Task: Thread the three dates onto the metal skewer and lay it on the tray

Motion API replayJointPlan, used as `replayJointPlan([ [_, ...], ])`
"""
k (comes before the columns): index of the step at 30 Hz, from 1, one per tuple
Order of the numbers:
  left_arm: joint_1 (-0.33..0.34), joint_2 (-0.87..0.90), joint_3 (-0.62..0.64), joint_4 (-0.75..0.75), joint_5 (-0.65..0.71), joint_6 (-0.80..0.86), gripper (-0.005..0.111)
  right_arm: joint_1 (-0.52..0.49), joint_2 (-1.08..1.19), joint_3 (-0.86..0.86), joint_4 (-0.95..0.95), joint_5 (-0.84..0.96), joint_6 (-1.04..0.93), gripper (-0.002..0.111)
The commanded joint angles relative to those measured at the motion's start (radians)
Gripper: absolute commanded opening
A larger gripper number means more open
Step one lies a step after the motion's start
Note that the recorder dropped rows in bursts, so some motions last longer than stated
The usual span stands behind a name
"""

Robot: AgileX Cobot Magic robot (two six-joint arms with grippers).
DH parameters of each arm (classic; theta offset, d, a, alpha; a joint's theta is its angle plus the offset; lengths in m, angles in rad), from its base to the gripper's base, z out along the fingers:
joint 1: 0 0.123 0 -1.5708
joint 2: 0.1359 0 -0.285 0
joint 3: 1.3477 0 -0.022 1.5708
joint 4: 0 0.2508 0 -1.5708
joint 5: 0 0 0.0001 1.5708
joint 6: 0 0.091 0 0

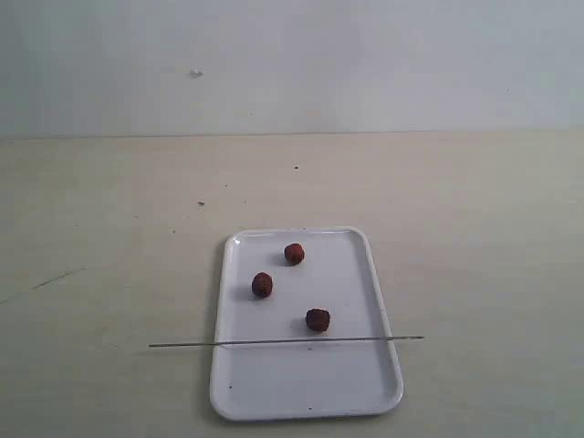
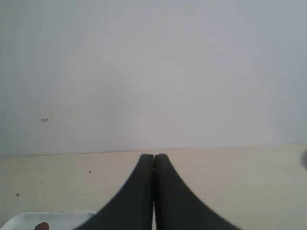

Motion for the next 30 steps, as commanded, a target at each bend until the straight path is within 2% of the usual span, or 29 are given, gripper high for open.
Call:
replayJointPlan([
  [1,0.000,-0.005,0.002,0.019,-0.003,0.013,0.000,0.003,-0.006,0.002,0.000,-0.006,-0.007,0.000],
  [5,0.000,-0.005,0.002,0.064,-0.005,0.083,0.000,0.006,-0.006,0.002,0.000,-0.016,-0.007,0.000],
  [12,0.000,-0.005,0.002,0.064,-0.005,0.098,0.000,0.006,-0.006,0.002,0.000,-0.021,-0.007,0.000],
  [19,0.000,-0.005,0.002,-0.293,0.032,-0.010,0.000,0.006,-0.006,0.002,0.000,-0.018,-0.007,0.000],
  [24,0.000,-0.005,0.002,-0.721,0.040,-0.264,0.000,0.006,-0.006,0.002,0.000,-0.006,-0.007,0.000],
  [26,0.000,-0.005,0.002,-0.768,0.039,-0.290,0.000,0.006,-0.006,0.002,0.000,-0.006,-0.007,0.000],
  [30,0.000,-0.005,0.000,-0.768,-0.005,-0.288,0.000,0.006,-0.006,0.002,0.000,-0.006,-0.007,0.000],
])
